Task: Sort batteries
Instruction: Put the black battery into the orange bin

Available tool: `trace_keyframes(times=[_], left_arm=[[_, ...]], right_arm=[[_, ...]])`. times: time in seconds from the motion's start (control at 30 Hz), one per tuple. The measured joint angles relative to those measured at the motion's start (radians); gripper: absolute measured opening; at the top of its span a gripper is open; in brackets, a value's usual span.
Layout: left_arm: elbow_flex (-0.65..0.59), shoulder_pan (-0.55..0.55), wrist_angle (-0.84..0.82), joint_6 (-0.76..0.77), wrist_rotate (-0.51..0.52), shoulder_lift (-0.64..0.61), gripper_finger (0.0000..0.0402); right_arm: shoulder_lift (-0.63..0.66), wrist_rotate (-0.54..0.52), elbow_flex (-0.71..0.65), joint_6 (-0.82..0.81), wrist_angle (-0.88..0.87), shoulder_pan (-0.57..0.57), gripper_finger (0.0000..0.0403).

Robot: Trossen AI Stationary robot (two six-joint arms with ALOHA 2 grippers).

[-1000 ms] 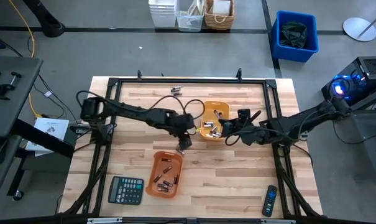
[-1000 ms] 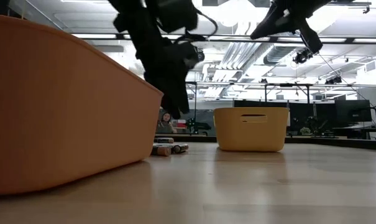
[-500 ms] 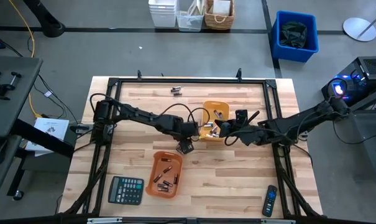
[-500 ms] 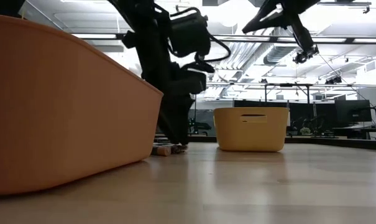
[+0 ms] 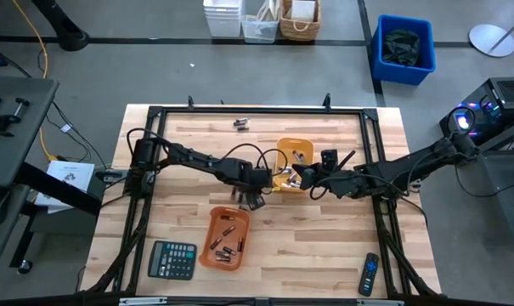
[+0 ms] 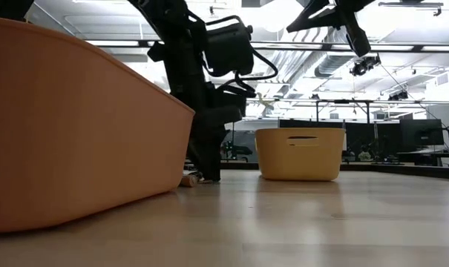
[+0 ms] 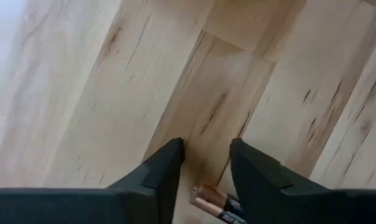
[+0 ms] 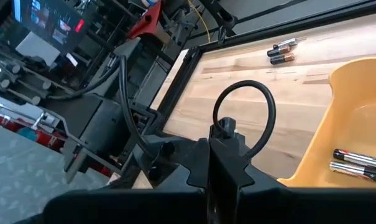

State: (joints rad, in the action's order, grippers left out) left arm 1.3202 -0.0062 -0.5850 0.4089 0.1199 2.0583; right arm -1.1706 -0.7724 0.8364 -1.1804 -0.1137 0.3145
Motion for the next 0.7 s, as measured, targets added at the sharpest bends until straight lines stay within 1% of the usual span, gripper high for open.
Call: trace_keyframes(times=[0.07,0.13,0.2,0.27,0.37,0.47,0.53,0.6,0.7], left_arm=[[-0.003,0.005,0.004,-0.043,0.012,-0.024,0.0104],[-0.006,0.02,-0.016,-0.09,0.03,-0.059,0.0094],[-0.009,0.044,-0.058,-0.131,0.051,-0.113,0.0093],[-0.01,0.071,-0.11,-0.14,0.087,-0.175,0.0099],[-0.066,0.109,-0.185,-0.068,0.1,-0.248,0.0118],[-0.166,0.125,-0.172,0.032,0.097,-0.329,0.0144],[-0.239,0.125,-0.165,0.099,0.071,-0.38,0.0164],[-0.312,0.112,-0.17,0.183,0.036,-0.406,0.0183],[-0.39,0.08,-0.167,0.286,-0.008,-0.452,0.0207]], right_arm=[[0.0,0.0,0.0,0.003,0.0,0.0,0.0],[0.0,0.0,0.0,0.004,0.0,0.0,0.0],[0.0,0.002,0.0,0.011,0.0,0.0,0.0],[0.0,0.004,0.0,0.018,-0.001,0.0,0.0],[0.0,0.006,0.0,0.02,-0.001,0.0,0.0],[0.0,0.006,0.0,0.019,-0.003,0.0,0.0],[0.0,0.006,0.0,0.022,-0.003,0.0,0.0],[0.0,0.006,0.0,0.022,-0.004,0.0,0.0],[0.0,0.006,0.0,0.023,-0.01,0.0,0.0]])
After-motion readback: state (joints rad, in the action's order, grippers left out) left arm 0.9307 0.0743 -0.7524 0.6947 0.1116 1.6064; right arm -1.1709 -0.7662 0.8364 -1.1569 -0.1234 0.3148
